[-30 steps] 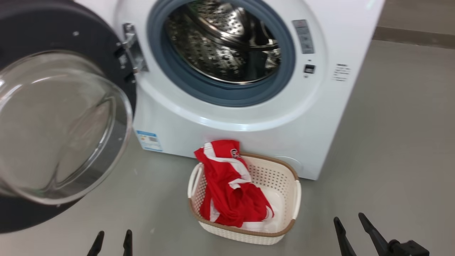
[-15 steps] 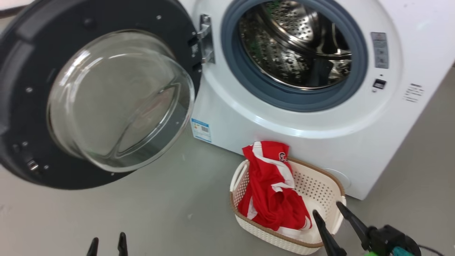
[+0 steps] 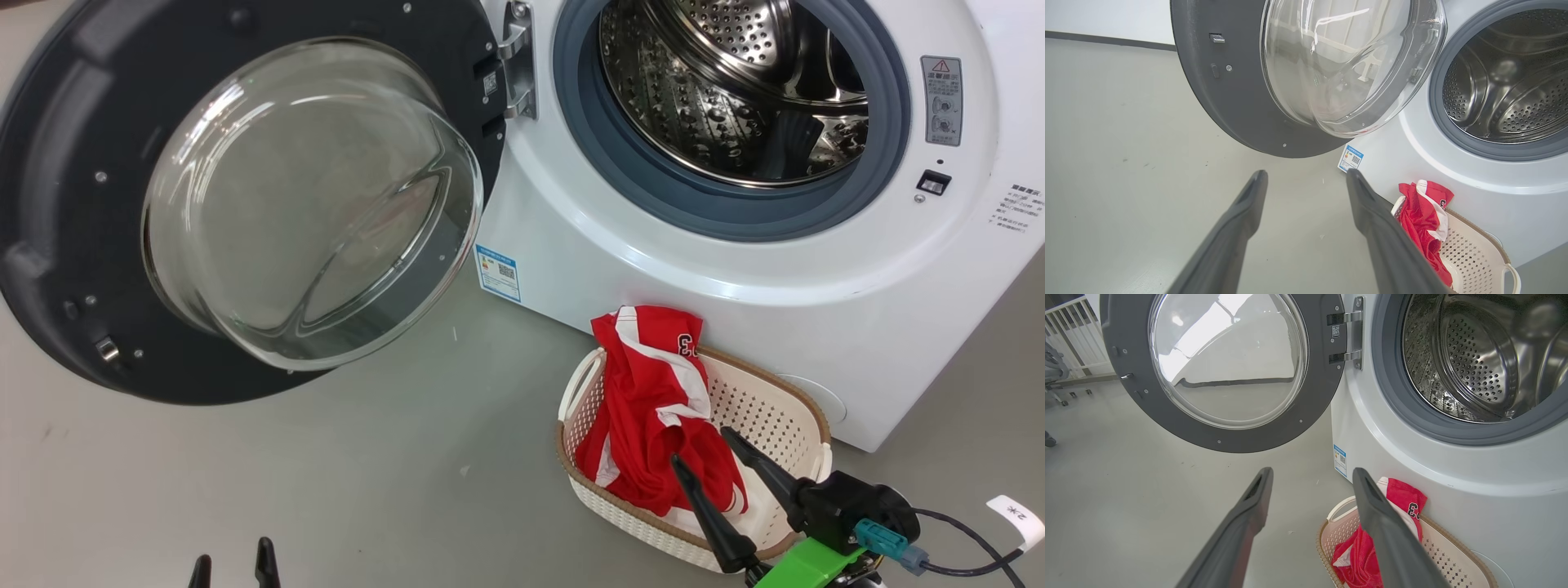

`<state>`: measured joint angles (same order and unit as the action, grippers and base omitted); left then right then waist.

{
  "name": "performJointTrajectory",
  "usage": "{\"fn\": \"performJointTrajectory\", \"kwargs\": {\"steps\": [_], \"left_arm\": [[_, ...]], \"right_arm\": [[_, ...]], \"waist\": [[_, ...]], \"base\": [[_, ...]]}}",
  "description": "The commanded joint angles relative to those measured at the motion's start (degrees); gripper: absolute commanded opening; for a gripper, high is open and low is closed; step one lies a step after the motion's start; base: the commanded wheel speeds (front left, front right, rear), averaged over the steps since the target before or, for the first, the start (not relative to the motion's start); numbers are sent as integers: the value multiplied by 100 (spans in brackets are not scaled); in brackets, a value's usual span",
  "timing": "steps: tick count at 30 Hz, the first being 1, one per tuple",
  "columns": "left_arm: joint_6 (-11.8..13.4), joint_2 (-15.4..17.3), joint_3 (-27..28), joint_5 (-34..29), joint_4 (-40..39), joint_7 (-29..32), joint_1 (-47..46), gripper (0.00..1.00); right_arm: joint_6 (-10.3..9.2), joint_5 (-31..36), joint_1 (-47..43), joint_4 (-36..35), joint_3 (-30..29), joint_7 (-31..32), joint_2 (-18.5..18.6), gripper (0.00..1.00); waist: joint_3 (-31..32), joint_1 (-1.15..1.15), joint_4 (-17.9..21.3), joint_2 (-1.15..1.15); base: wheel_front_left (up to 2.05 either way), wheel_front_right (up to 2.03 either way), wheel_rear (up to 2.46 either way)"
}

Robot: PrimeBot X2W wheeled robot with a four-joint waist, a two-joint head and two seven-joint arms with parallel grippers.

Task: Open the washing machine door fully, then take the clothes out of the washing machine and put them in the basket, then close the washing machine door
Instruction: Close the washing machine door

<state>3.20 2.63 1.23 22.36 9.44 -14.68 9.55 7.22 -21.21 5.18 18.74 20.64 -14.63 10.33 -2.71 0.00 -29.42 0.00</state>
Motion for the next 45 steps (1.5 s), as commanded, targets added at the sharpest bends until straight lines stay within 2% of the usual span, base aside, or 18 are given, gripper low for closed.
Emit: {"fn": "performJointTrajectory", "kwargs": {"steps": [1, 5, 6, 7, 8, 9, 15, 17, 20, 24, 27, 28, 31, 38, 45], "left_arm": [[56, 25, 171, 36, -176, -32, -51, 100], [32, 25, 165, 40, -250, -32, -77, 100], [10, 25, 185, 82, -292, -32, -96, 82], [-17, 25, 230, 144, -351, -32, -123, 43], [-66, 25, 284, 177, -420, -32, -156, 9], [-132, 25, 359, 185, -515, -32, -202, 0], [-676, 41, 1132, -175, -1394, -32, -799, 0], [-822, 140, 1402, -227, -1658, -32, -1108, 0], [-968, 489, 1663, -232, -1853, -32, -1649, 0], [-1044, 1085, 1895, 48, -1672, -32, -2500, 0], [-1062, 1474, 1995, 589, -1281, -32, -3178, 0], [-1062, 1474, 1995, 589, -1281, -32, -3178, 0], [-1066, 2055, 1877, 904, -746, -32, -3710, 0], [-1068, 3060, 1428, 2014, 991, 32, -4812, 0], [-1068, 3650, 810, 3078, 2680, 643, -5788, 0]], "right_arm": [[26, -45, 197, -102, 123, -37, 58, 100], [26, -73, 192, -98, 127, -37, 37, 100], [26, -75, 174, -104, 104, -37, 27, 100], [26, -76, 149, -110, 75, -37, 16, 100], [26, -74, 116, -121, 38, -37, 0, 100], [26, -69, 76, -137, -13, -37, -19, 100], [26, 22, -186, -258, -350, -37, -163, 100], [26, 60, -275, -303, -442, -37, -210, 100], [26, 114, -389, -366, -566, -37, -267, 100], [26, 193, -501, -443, -746, -37, -327, 100], [26, 247, -572, -498, -854, -37, -366, 100], [26, 247, -572, -498, -854, -37, -366, 100], [26, 289, -618, -538, -934, -37, -400, 100], [26, 375, -649, -623, -1084, -37, -441, 100], [26, 455, -626, -677, -1156, -37, -414, 100]], "waist": [[3, 0, 1, 0], [20, 0, 11, 0], [27, 0, 15, 0], [38, 0, 19, 0], [51, 0, 24, 0], [60, 0, 29, 0], [84, 0, 55, 0], [75, 0, 63, 0], [36, 0, 70, 0], [-39, 0, 71, 0], [-97, 0, 67, 0], [-97, 0, 67, 0], [-143, 0, 68, 0], [-269, 0, 86, 0], [-462, 0, 148, 0]], "base": [[0, 0, 0], [0, 0, 0], [0, 0, 0], [0, 0, 0], [0, 0, 0], [0, 0, 0], [0, 0, 0], [0, 0, 0], [0, 0, 0], [0, 0, 0], [0, 0, 0], [0, 0, 0], [0, 0, 0], [0, 0, 0], [0, 0, 0]]}}
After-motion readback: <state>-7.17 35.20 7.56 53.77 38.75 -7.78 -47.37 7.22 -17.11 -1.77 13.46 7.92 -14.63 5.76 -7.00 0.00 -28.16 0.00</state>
